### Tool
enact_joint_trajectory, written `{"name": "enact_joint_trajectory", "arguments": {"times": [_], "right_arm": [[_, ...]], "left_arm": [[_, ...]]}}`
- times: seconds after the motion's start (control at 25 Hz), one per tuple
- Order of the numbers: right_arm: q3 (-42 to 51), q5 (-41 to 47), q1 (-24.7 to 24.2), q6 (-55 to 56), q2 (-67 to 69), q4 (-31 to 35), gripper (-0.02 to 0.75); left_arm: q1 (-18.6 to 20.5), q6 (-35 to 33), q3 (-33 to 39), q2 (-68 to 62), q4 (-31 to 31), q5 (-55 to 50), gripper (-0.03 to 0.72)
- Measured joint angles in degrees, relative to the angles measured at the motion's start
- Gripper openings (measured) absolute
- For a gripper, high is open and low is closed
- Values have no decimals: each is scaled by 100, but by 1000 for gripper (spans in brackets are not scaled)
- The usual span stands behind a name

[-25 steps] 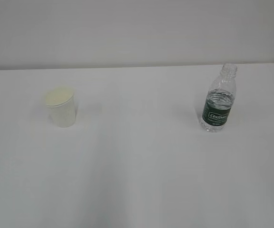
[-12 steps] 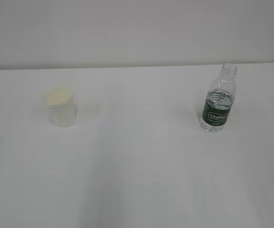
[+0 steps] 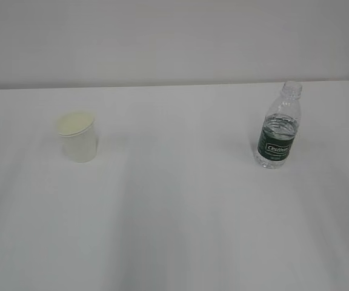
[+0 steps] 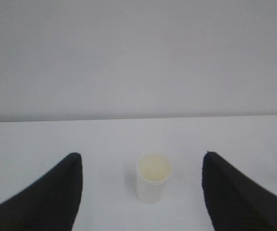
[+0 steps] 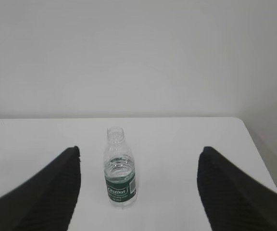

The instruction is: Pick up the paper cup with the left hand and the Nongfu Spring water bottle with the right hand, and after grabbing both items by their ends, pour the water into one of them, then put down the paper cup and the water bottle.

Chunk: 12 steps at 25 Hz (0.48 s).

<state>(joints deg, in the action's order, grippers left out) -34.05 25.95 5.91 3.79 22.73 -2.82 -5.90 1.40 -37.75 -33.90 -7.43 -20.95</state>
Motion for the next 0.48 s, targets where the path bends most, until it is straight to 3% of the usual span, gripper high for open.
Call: {"name": "enact_joint_trajectory", "arguments": {"times": [0.48], "right_arm": [[0,-571,0,-3,590,0,575]], "left_arm": [[-63,0,0,-721,37,359,533]]}}
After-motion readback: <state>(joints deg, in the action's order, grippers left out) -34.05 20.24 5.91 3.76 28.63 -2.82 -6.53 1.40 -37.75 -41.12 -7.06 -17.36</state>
